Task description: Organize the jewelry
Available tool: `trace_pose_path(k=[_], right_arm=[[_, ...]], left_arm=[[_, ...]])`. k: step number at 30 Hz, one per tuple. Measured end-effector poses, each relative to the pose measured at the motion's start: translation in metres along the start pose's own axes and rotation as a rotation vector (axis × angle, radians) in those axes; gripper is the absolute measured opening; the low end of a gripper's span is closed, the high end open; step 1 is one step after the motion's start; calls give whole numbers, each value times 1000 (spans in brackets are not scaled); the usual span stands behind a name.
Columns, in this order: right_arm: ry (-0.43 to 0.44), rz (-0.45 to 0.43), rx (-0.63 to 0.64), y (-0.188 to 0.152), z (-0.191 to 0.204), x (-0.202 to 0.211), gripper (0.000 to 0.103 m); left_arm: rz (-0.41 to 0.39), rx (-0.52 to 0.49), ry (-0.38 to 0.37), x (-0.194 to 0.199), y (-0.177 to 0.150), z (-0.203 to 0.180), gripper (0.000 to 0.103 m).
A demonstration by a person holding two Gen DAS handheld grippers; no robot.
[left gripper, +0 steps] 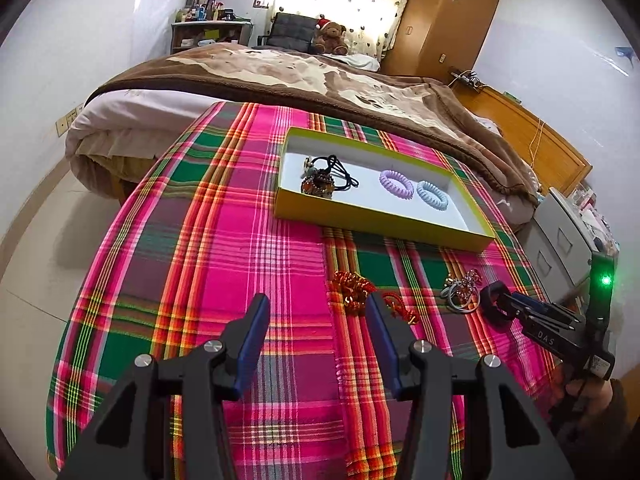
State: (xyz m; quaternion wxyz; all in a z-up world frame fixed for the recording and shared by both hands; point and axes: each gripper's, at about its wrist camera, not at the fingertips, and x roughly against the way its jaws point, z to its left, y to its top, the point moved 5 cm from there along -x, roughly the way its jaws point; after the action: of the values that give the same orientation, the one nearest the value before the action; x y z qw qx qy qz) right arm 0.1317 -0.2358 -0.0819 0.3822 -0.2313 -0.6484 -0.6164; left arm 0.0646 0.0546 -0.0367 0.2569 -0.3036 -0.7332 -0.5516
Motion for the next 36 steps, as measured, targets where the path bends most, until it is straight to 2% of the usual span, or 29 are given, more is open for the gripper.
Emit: trace_pose_path(k=[2, 6, 14, 22, 27, 31, 34, 36], right_arm=[[23, -1, -2, 0, 1, 1, 12], [50, -11, -28, -2, -1, 2, 6], [54, -54, -146, -4, -30, 15, 6], [56, -92, -185, -5, -41, 32, 6], [72, -94, -183, -5, -39, 35, 6], [82, -100, -181, -5, -38, 36, 6], [85, -110, -176, -3, -38, 39, 6], [87, -116, -174, -2, -37, 40, 6]], left_arm=[[4, 6, 0, -1, 0, 0, 51], [8, 9, 1, -1, -1, 1, 51], [40, 8, -32, -13, -4, -11, 52], [74, -77, -56, -30, -6, -47, 55], [77, -123, -15, -38, -5, -62, 55], [70, -68, 0, -41, 4, -54, 55], [48, -73, 44, -39, 13, -46, 54], [72, -64, 45, -45, 18, -42, 51]])
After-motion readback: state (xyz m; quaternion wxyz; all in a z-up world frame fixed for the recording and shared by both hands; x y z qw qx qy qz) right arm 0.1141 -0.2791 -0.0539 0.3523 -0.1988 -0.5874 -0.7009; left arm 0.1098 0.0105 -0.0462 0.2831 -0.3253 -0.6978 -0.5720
